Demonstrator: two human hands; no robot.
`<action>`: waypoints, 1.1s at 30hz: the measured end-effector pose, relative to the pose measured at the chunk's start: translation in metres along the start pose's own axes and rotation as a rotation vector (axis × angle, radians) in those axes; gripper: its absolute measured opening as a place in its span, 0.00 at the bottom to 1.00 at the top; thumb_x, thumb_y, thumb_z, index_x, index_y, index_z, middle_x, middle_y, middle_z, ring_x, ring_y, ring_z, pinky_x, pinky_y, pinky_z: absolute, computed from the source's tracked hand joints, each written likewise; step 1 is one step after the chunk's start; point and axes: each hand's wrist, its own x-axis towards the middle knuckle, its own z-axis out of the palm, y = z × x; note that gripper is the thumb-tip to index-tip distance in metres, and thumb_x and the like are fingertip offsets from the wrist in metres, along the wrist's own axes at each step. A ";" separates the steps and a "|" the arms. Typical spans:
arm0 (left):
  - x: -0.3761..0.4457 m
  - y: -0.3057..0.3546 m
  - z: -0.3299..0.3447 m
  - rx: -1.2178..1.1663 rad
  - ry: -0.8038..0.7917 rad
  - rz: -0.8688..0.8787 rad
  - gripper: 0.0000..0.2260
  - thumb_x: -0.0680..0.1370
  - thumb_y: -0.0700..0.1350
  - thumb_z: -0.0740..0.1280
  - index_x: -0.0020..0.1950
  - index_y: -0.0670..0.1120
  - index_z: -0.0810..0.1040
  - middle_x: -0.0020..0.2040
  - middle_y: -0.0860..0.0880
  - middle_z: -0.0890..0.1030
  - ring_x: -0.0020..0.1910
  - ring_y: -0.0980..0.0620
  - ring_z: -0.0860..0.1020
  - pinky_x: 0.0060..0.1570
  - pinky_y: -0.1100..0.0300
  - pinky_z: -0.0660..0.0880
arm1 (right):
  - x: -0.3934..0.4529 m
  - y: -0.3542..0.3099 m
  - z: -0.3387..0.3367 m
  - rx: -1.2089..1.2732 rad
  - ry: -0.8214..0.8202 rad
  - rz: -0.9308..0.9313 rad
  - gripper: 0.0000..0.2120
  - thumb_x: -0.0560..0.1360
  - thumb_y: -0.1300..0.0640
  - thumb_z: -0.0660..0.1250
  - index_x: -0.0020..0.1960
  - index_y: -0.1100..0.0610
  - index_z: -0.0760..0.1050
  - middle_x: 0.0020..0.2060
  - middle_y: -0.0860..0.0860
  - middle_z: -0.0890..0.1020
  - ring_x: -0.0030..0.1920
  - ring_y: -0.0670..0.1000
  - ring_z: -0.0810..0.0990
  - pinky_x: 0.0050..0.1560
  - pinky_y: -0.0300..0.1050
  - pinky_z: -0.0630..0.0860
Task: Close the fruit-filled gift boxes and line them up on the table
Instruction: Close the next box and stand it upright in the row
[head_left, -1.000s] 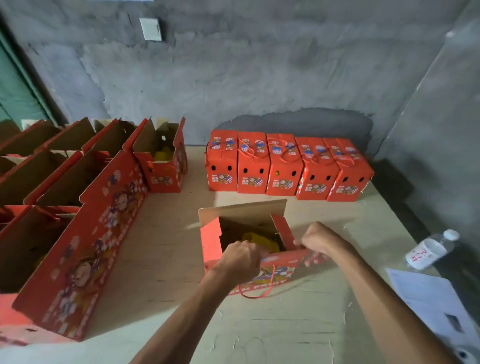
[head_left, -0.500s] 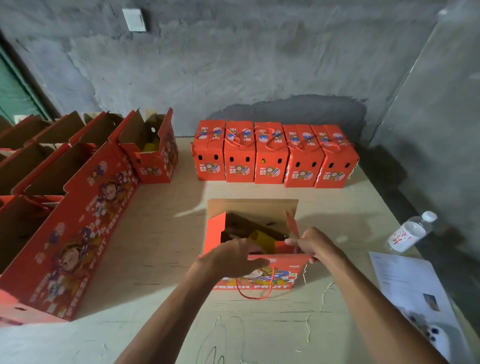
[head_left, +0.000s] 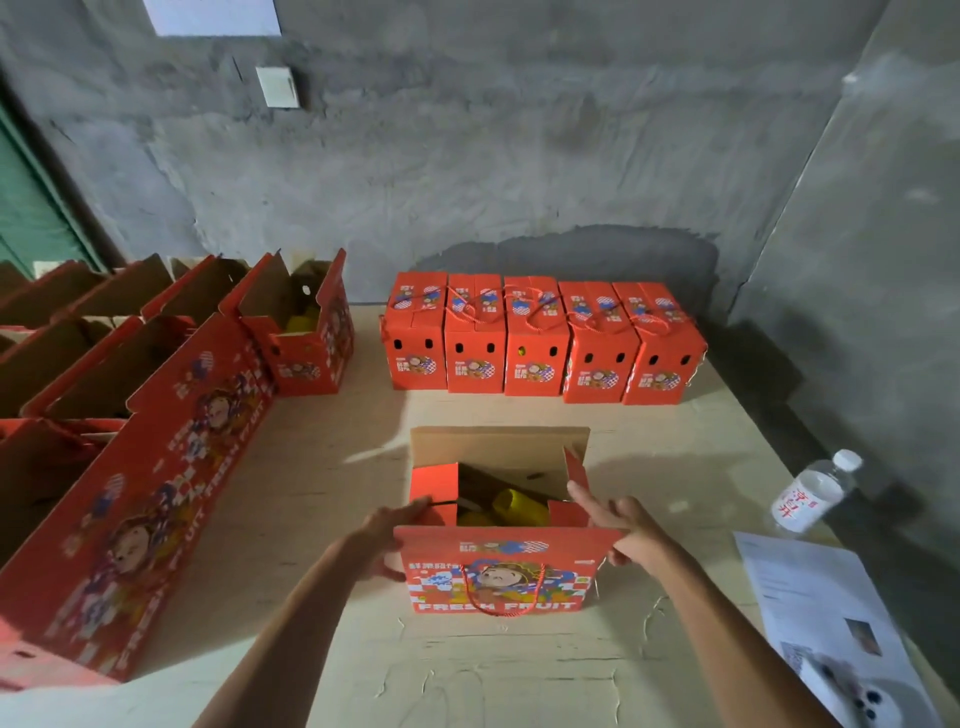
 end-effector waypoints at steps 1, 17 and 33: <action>0.001 -0.004 0.001 -0.030 -0.046 -0.022 0.24 0.81 0.59 0.66 0.62 0.39 0.79 0.59 0.36 0.82 0.61 0.35 0.78 0.61 0.35 0.74 | 0.000 0.000 -0.001 0.015 -0.002 0.028 0.39 0.68 0.21 0.63 0.42 0.61 0.75 0.30 0.55 0.83 0.26 0.52 0.77 0.24 0.38 0.70; 0.021 -0.025 0.002 -0.211 -0.037 0.029 0.22 0.77 0.57 0.72 0.63 0.42 0.81 0.59 0.35 0.82 0.57 0.36 0.81 0.39 0.43 0.84 | -0.002 0.012 0.021 0.156 0.103 -0.032 0.25 0.79 0.40 0.68 0.59 0.63 0.81 0.50 0.64 0.86 0.50 0.64 0.86 0.53 0.67 0.82; -0.014 -0.069 0.005 -0.109 0.417 0.585 0.17 0.80 0.52 0.72 0.63 0.42 0.82 0.56 0.51 0.85 0.52 0.48 0.83 0.45 0.64 0.77 | -0.021 0.054 0.031 0.177 0.315 -0.265 0.11 0.77 0.45 0.73 0.54 0.50 0.86 0.42 0.43 0.87 0.44 0.47 0.85 0.40 0.41 0.78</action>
